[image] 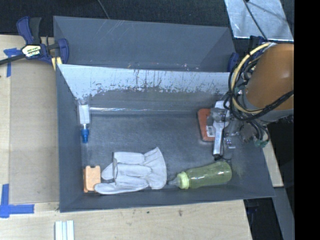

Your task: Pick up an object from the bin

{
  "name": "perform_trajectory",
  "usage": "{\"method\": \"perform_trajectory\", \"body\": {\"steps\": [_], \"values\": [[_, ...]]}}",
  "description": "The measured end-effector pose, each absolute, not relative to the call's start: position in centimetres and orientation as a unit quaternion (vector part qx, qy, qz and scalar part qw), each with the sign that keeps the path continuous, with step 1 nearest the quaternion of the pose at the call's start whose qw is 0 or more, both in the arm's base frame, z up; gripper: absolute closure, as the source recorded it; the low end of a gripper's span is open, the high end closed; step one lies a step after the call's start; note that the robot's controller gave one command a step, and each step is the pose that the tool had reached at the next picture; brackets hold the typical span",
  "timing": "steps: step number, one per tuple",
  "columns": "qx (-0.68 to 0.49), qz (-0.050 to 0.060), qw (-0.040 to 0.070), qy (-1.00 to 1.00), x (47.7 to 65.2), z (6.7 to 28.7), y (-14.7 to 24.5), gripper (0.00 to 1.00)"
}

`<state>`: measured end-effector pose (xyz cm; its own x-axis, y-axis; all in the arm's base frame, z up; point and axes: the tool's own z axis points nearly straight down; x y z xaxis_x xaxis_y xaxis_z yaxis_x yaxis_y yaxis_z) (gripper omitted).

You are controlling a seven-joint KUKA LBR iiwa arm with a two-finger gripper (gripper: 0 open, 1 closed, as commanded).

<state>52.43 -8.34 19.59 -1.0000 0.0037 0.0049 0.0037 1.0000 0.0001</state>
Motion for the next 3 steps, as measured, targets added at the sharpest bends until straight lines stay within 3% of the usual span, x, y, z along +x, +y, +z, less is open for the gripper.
{"method": "perform_trajectory", "body": {"steps": [1,2,3], "values": [[-0.001,0.000,-0.002,-1.000,52.6,20.1,-8.3,0.00],[0.020,0.001,-0.005,-1.000,51.2,15.7,-4.8,0.00],[-0.006,0.000,-0.002,-1.000,51.0,10.5,-0.7,0.00]]}}
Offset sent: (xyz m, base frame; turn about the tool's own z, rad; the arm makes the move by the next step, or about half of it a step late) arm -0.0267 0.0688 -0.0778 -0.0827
